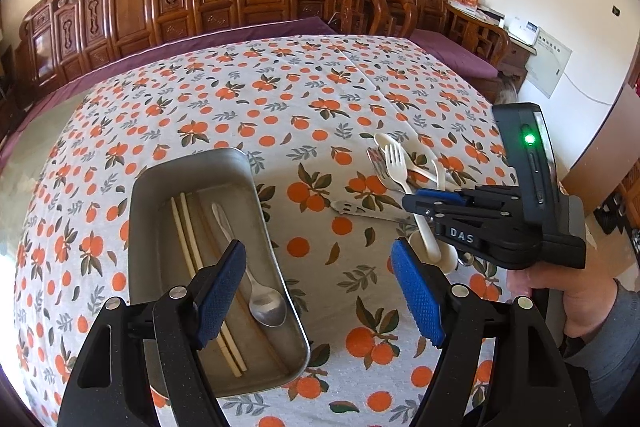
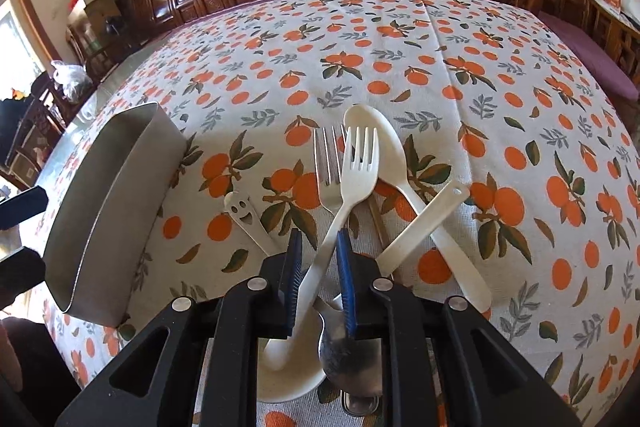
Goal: Organize utensils
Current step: 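Reach the right tool into the pile and grasp a white plastic fork, then grasp a metal fork from the pile with the left tool while the right tool holds the white fork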
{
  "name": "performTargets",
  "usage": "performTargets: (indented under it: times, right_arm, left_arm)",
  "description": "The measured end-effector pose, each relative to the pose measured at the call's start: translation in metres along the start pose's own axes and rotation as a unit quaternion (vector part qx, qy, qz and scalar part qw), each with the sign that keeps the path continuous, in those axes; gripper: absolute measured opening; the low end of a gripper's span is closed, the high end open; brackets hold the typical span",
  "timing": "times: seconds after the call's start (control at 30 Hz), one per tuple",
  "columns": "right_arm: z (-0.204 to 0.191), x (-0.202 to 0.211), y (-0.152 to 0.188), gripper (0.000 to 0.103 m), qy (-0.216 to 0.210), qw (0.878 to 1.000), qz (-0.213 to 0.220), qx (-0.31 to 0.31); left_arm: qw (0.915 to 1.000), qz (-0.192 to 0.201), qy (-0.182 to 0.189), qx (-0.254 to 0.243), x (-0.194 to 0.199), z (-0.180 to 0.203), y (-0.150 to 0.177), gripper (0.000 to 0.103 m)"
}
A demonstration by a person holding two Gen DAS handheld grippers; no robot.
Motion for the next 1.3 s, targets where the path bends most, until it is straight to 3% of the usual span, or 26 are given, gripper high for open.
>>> performTargets:
  times: [0.13, 0.33, 0.5, 0.73, 0.93, 1.3]
  right_arm:
    - [-0.004, 0.001, 0.004, 0.019, 0.022, 1.0, -0.006, 0.016]
    - [0.0, 0.002, 0.004, 0.01, 0.041, 0.999, -0.005, 0.023]
    - [0.005, 0.012, 0.0, 0.004, 0.009, 1.0, 0.012, 0.001]
    - [0.014, 0.043, -0.01, 0.004, -0.015, 0.998, 0.053, -0.012]
    - [0.049, 0.066, -0.013, 0.004, -0.004, 0.996, 0.079, -0.028]
    - [0.098, 0.071, 0.0, 0.004, 0.016, 0.995, 0.077, -0.053]
  left_arm:
    - [1.0, 0.0, -0.001, -0.003, 0.0, 0.004, 0.0, 0.072]
    - [1.0, -0.002, -0.004, -0.007, -0.001, 0.006, 0.002, 0.072]
    - [0.9999, -0.006, -0.008, -0.009, -0.004, 0.007, 0.006, 0.072]
    - [0.9999, -0.006, -0.009, -0.013, -0.006, 0.017, 0.007, 0.072]
    - [0.9998, -0.006, -0.008, -0.018, -0.008, 0.033, 0.009, 0.072]
    - [0.9995, -0.027, -0.003, -0.016, -0.021, 0.068, 0.009, 0.072]
Point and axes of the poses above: each gripper's, at about its wrist camera, not at the fingertips, and x roughly against the way its jaws point, z to its right, y to its underside, the point moved 8 cm from there along -x, roughly the way its jaws point, and after that the axes turned 4 degrees about -y, right-handed, at the moved point
